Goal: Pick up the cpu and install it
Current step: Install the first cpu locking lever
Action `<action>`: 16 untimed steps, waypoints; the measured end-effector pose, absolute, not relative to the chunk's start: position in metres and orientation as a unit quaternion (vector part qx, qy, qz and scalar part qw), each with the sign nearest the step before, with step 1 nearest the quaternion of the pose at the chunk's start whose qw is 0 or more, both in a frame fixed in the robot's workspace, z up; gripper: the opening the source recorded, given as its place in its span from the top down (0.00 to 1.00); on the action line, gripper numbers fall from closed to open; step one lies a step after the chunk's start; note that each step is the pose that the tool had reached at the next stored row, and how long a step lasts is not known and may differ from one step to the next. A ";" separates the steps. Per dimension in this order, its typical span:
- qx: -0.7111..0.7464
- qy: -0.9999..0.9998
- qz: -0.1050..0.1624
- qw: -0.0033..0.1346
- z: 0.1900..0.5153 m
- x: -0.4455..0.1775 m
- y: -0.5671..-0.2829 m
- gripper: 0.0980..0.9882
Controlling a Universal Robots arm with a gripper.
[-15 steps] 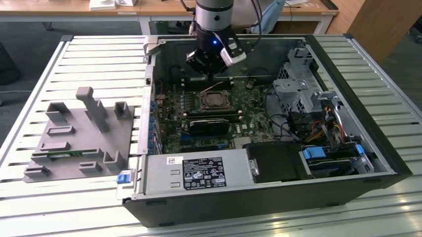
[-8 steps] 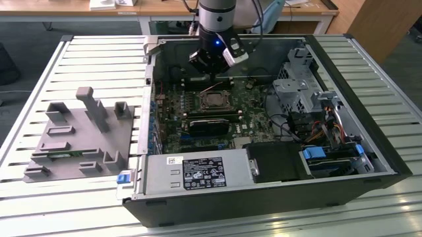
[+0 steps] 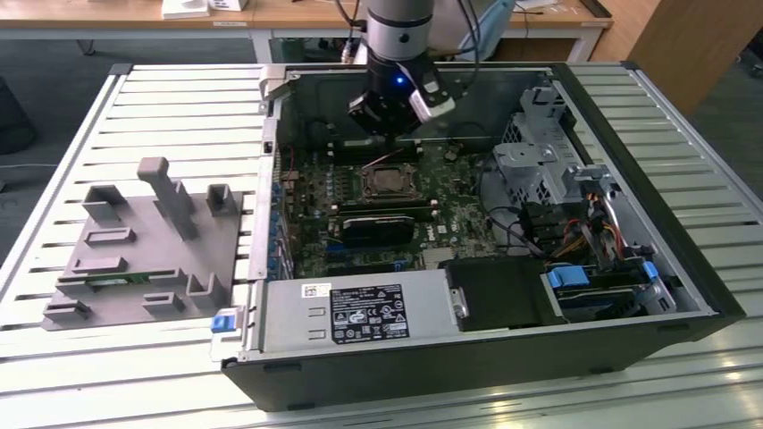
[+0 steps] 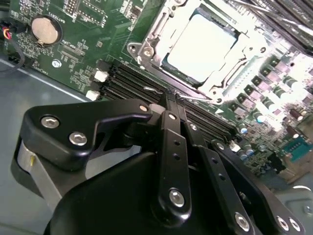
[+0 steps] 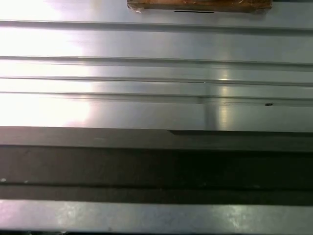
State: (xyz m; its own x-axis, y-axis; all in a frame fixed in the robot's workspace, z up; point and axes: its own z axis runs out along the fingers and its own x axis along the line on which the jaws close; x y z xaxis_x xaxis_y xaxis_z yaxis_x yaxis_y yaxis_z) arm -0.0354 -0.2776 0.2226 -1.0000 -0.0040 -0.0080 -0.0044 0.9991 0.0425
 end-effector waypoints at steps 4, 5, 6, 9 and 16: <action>-0.002 1.000 0.021 0.004 0.220 -0.033 -0.277 0.99; -0.002 1.000 0.021 0.004 0.219 -0.032 -0.277 0.99; -0.002 1.000 0.021 0.004 0.218 -0.031 -0.277 0.99; -0.002 1.000 0.021 0.004 0.215 -0.028 -0.277 0.99; -0.002 1.000 0.021 0.004 0.207 -0.025 -0.277 0.99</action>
State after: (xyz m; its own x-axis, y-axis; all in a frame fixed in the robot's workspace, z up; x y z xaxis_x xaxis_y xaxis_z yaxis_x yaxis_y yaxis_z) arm -0.0250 -0.2766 0.2073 -1.0000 -0.0040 -0.0080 -0.0043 0.9991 0.0416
